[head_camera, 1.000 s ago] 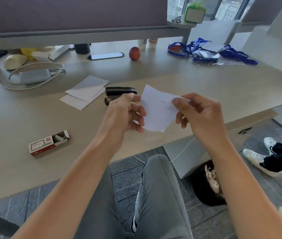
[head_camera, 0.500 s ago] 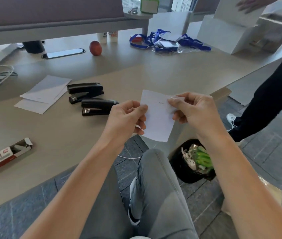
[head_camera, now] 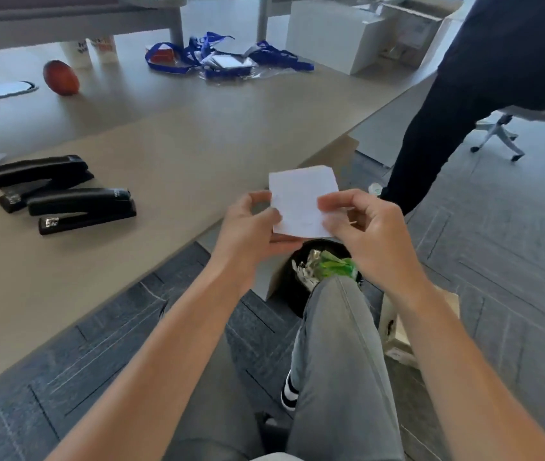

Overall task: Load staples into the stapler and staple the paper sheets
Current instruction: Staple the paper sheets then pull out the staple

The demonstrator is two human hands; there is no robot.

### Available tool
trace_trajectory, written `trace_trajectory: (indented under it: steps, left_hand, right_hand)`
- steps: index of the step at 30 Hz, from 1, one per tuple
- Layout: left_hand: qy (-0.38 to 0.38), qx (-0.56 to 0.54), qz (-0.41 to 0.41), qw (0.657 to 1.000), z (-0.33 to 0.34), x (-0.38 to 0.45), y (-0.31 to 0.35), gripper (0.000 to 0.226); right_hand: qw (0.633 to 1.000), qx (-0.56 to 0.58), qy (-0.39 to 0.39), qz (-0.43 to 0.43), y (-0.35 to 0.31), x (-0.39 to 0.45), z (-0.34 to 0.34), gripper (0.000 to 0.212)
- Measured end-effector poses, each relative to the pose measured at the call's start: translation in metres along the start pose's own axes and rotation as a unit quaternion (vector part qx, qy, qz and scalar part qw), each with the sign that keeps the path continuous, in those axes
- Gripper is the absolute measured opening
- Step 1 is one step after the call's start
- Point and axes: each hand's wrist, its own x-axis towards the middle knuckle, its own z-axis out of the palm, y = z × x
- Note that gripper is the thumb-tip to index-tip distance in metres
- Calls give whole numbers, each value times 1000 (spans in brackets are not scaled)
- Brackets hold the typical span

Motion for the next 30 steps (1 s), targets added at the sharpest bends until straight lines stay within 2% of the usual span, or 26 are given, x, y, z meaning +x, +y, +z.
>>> trace_trajectory:
  steps: [3, 6, 9, 11, 13, 19, 22, 24, 25, 27, 30]
  left_hand:
    - [-9, 16, -14, 1000, 29, 7, -20, 54]
    - [-46, 70, -23, 996, 61, 14, -43, 36]
    - [-55, 103, -28, 993, 93, 20, -63, 28]
    - [-58, 119, -31, 991, 110, 23, -76, 27]
    - [-57, 131, -35, 989, 121, 28, -88, 27]
    - [-29, 189, -30, 981, 123, 53, -122, 23]
    - [-10, 276, 6, 961, 112, 70, -145, 23]
    - [-7, 379, 48, 924, 101, 81, -162, 27]
    - [-10, 443, 67, 894, 93, 87, -173, 30]
    - [-26, 589, 87, 803, 77, 98, -196, 39]
    - [-72, 765, 46, 638, 59, 108, -222, 54]
  right_hand:
    - [999, -5, 33, 15, 26, -12, -21, 51]
    - [991, 27, 98, 84, 58, -23, -42, 63]
    - [965, 93, 150, 195, 93, -28, -64, 53]
    - [940, 171, 144, 256, 110, -29, -76, 30]
    - [930, 199, 123, 283, 122, -33, -84, 8]
    - [919, 206, 125, 312, 163, -23, -76, 12]
    - [907, 215, 138, 335, 186, -10, -64, 15]
    - [898, 210, 151, 356, 202, -1, -56, 16]
    - [893, 208, 159, 366, 211, 3, -52, 16]
    - [885, 203, 169, 384, 232, 12, -41, 16]
    - [873, 192, 168, 415, 264, 26, -21, 16]
